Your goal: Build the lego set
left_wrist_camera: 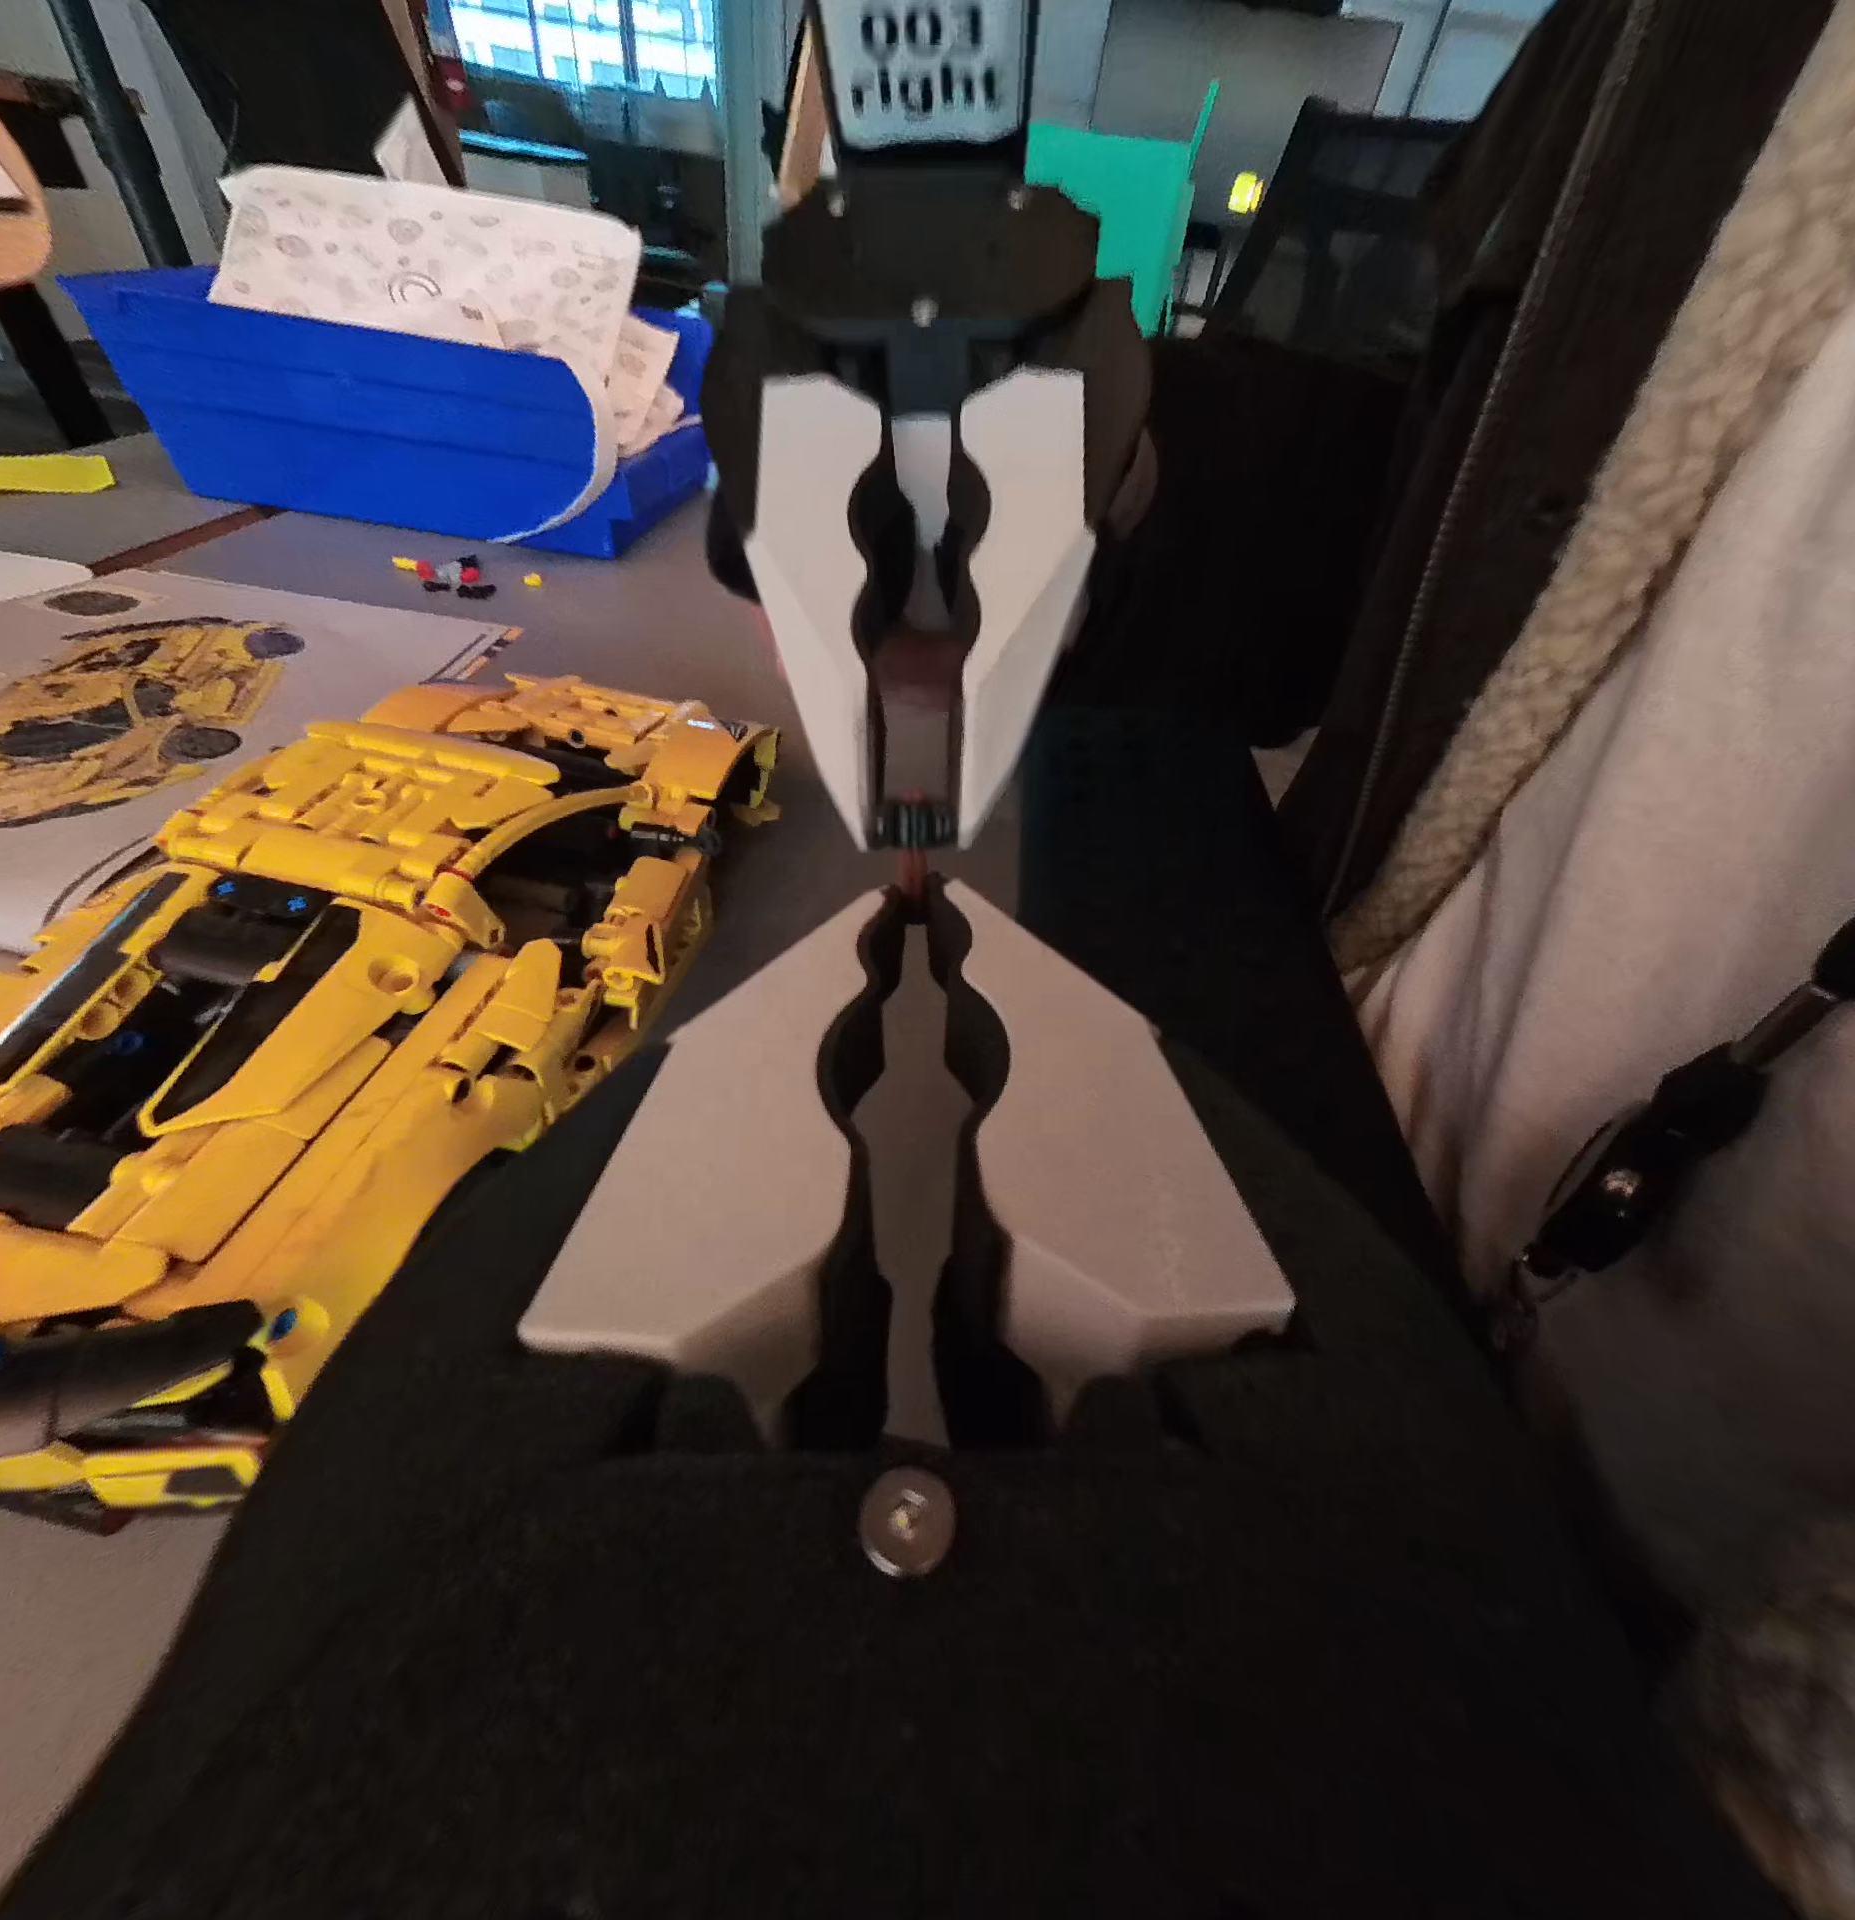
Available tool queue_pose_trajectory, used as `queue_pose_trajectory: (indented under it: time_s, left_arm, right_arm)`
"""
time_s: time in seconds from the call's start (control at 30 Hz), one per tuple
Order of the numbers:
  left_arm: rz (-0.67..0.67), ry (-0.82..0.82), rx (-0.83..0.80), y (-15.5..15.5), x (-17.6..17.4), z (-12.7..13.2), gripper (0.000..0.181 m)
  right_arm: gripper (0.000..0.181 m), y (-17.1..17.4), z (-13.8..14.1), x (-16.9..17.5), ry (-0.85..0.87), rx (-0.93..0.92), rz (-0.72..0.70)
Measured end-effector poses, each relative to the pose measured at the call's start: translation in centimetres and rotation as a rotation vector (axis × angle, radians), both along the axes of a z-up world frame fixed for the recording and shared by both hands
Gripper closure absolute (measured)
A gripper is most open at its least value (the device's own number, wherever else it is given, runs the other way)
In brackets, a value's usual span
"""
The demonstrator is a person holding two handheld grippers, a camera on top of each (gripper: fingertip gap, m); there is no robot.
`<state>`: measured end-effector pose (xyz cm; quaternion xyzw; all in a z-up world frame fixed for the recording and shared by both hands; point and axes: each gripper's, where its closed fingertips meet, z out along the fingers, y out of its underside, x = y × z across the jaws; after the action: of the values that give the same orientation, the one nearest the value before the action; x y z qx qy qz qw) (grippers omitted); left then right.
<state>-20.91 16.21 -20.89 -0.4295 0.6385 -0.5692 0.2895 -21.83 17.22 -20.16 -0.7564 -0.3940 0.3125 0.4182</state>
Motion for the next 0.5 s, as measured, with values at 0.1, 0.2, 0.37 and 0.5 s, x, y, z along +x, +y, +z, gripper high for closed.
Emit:
queue_pose_trajectory:
  time_s: [0.1, 0.2, 0.37, 0.5]
  left_arm:
    - [0.009, -0.012, 0.027, -0.1, 0.2, -0.1, 0.178]
    - [0.019, -0.026, -0.001, 0.2, 0.2, 0.3, 0.178]
    - [0.070, -0.072, 0.033, 0.9, 0.3, 0.8, 0.178]
    - [0.143, -0.185, 0.165, 1.7, 0.5, 1.7, 0.178]
  right_arm:
    - [0.168, 0.0, 0.0, -0.1, 0.003, 0.013, -0.008]
    - [0.168, 0.3, 0.4, 0.1, 0.010, 0.004, -0.033]
    - [0.143, 0.9, 1.4, 1.0, 0.159, -0.041, -0.097]
    - [0.112, 0.8, 1.8, 1.2, 0.554, -0.383, -0.161]
